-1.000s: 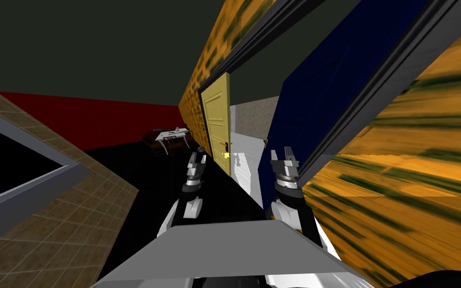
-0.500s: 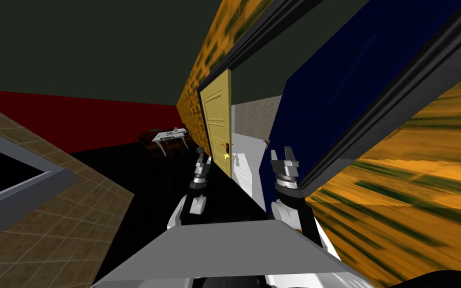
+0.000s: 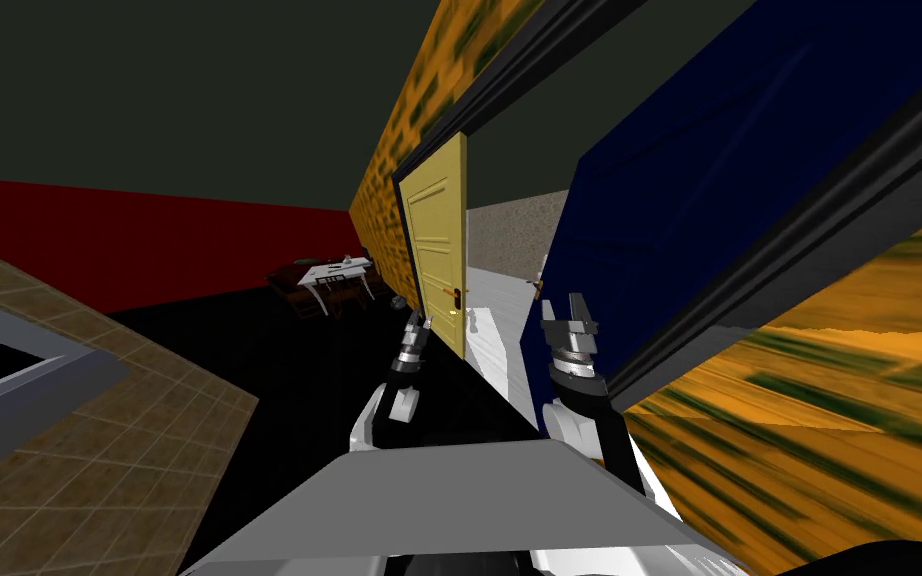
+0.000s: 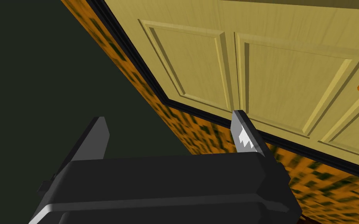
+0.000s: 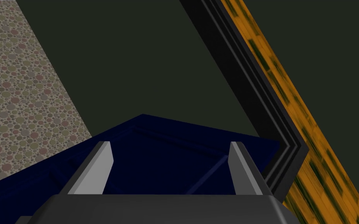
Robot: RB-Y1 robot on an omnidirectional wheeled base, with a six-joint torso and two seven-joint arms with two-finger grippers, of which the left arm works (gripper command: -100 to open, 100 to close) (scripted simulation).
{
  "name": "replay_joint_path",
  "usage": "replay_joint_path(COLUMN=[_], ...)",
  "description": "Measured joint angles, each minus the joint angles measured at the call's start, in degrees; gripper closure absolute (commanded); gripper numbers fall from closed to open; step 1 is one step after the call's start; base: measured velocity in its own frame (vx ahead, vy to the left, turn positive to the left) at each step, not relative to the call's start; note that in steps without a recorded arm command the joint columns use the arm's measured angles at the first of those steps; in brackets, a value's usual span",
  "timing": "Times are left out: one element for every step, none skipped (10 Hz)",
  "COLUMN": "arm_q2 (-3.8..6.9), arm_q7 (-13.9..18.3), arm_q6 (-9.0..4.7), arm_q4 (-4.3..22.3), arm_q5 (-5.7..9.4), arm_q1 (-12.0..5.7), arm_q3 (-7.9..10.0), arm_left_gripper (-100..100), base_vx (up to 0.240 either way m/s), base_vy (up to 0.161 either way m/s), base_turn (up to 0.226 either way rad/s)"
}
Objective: Push the door open
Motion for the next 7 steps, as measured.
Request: replay_joint_path(arm_q2=[0.02,-0.06,0.2,0.44,0.35,0.4,0.38], arm_q7=[0.14,0.18,0.47,0.82,0.96,1.15,1.31], arm_q6=[-0.03,0.04,0.02,0.12,0.53,0.59,0.84], arm_q4=[1.18,2.26,4.14,5.58,6.62,8.7,9.85], arm_q5=[-0.01,-0.14,-0.11,-0.14,-0.36,-0.43,-0.61], arm_q1=[-0.69,-1.32,-2.49,-3.29,-3.9,-5.14,-5.71], arm_q3=[-0.06,-0.41,-0.51,-0.81,-1.42,-1.71,-2.27], arm_left_gripper=[-100,-100,-100,-100,-100,-100,-100], base_vx=[0.046,0.064,0.099,0.11,0.088,0.093,0.076], base_vy=[0.051,0.073,0.083,0.089,0.096,0.107,0.105], base_turn=[-0.019,-0.032,-0.043,-0.041,-0.033,-0.037,-0.038])
